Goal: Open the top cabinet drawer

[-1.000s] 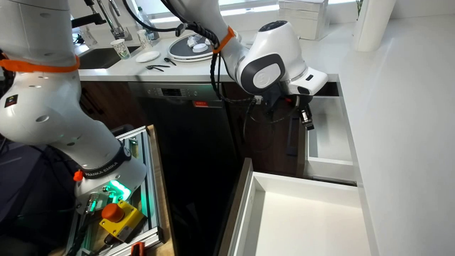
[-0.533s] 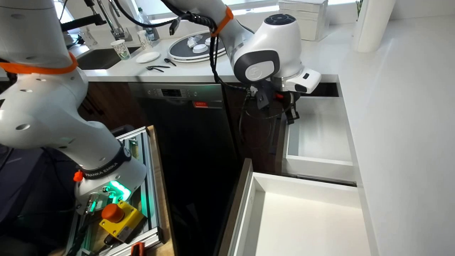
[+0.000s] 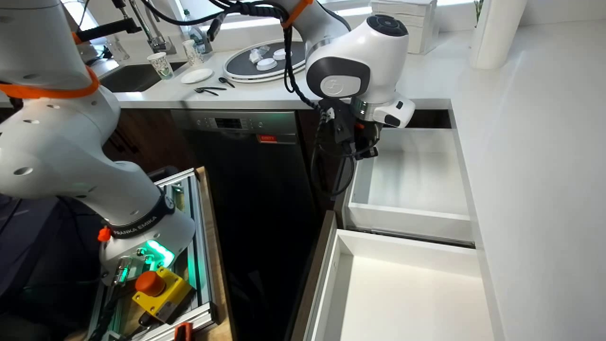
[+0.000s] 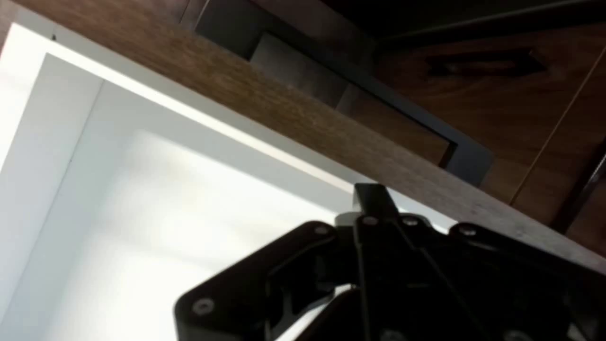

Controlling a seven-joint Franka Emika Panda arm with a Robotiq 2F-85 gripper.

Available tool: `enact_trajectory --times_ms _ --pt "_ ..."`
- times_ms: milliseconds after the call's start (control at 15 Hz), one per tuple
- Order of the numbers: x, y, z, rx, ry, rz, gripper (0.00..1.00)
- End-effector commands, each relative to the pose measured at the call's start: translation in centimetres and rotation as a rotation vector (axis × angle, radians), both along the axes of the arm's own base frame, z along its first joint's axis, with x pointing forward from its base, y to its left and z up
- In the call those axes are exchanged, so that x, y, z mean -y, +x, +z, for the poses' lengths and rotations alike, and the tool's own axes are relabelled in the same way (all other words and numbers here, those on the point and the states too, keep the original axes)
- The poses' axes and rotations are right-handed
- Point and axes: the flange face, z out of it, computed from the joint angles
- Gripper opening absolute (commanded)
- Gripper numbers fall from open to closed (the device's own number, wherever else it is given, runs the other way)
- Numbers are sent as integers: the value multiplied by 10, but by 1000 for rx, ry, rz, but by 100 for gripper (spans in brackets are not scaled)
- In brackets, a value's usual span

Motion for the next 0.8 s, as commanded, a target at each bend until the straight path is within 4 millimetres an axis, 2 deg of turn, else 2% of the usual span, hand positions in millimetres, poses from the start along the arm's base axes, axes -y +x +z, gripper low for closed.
enact_trajectory --times_ms 0,200,333,533,600,667,733 --pt "-3 -16 6 -35 13 -10 0" --pt "11 -16 22 34 -69 -70 0" --pt "24 -23 40 61 -112 -65 0" --pt "46 -37 81 121 -170 -46 0" --pt "51 -43 96 134 -169 -41 26" --pt "56 -48 109 152 -165 -17 27" --pt "60 -53 124 171 -173 -13 32"
